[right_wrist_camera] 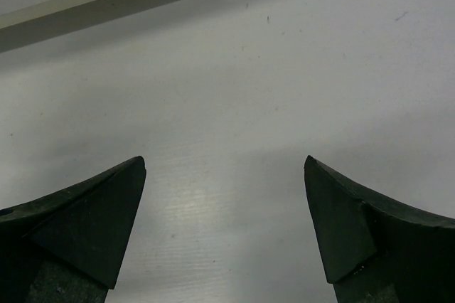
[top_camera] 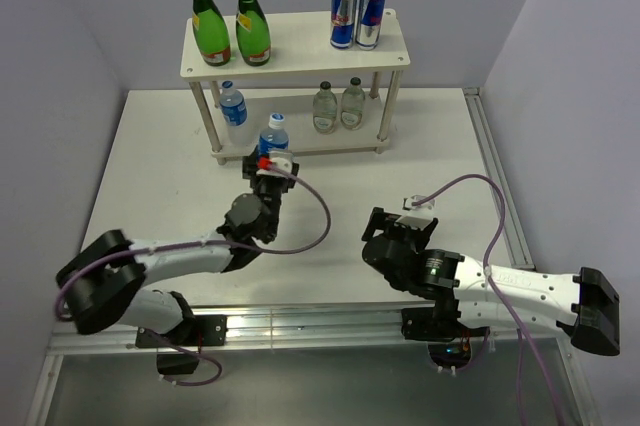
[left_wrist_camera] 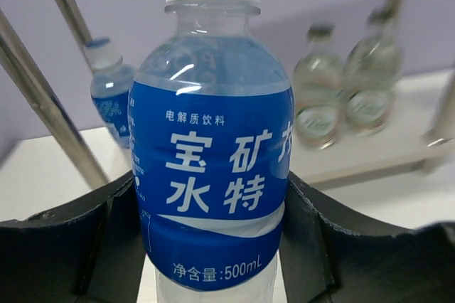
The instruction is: Place and organize the beverage onto the shelf
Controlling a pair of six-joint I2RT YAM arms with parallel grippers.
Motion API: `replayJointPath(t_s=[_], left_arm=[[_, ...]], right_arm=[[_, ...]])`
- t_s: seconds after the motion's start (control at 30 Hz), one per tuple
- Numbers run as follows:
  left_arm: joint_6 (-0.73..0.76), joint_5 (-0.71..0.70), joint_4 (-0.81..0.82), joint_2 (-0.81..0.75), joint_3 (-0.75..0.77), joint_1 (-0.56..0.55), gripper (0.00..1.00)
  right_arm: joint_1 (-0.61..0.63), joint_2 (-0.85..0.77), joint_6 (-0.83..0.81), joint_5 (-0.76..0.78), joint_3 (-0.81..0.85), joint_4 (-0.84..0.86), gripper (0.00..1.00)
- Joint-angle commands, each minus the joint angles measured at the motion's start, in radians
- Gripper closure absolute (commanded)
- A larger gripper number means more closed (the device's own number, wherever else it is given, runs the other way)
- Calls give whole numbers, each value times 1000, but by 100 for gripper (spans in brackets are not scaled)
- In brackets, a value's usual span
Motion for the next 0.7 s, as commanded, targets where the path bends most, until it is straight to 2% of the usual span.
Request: replayJointPath(t_s=[0.0,0.03,0.07,0.17,0.67], left_arm=[[220,50,701,145,41,42,100],[240,57,802,182,53,55,100],[253,57,835,219,67,63,100],[155,100,835,300,134,126,100],[-227,378,837,518,315,345,100]], right_arm=[[5,9,7,28,26,18,0],[5,9,6,26,26,19,0],[5,9,8,28,26,18,0],[5,14,3,28,26,22,0],[5,40,-16,20,31,42,1]])
